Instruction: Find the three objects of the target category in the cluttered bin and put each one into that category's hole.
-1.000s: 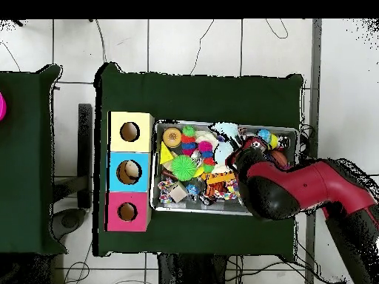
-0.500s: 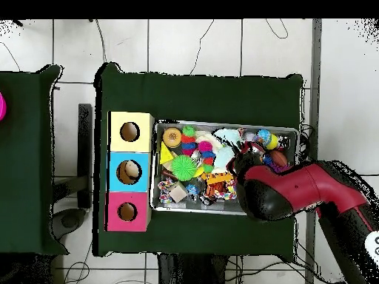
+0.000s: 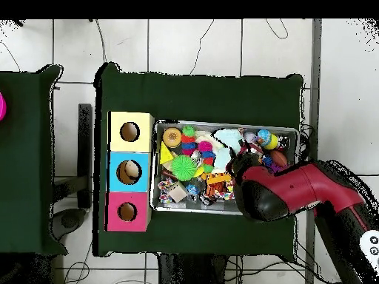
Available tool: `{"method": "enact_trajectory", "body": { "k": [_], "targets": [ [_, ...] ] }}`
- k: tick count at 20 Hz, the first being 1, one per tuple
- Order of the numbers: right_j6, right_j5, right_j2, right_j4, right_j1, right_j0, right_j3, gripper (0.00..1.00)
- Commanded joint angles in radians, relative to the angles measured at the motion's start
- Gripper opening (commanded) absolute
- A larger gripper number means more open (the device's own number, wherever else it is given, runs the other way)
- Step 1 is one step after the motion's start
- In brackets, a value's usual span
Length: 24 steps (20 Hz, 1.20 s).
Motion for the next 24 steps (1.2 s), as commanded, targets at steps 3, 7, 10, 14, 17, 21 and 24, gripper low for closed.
{"method": "enact_trajectory", "body": {
  "k": [3,7,10,14,17,21,24],
  "targets": [
    [-0.105,0.104,-0.097,-0.056,-0.045,0.056,-0.026,1.00],
    [-0.083,0.078,-0.106,-0.059,-0.064,0.072,-0.021,1.00],
    [-0.068,0.075,-0.089,0.006,-0.040,0.056,0.010,1.00],
    [0.086,0.015,-0.147,-0.001,-0.052,0.090,0.074,1.00],
    [0.199,-0.051,-0.208,-0.032,-0.064,0.134,0.114,1.00],
    [0.337,-0.124,-0.338,-0.079,-0.066,0.233,0.128,1.00],
    [0.442,-0.239,-0.488,-0.113,-0.051,0.336,0.121,1.00]
  ]
}}
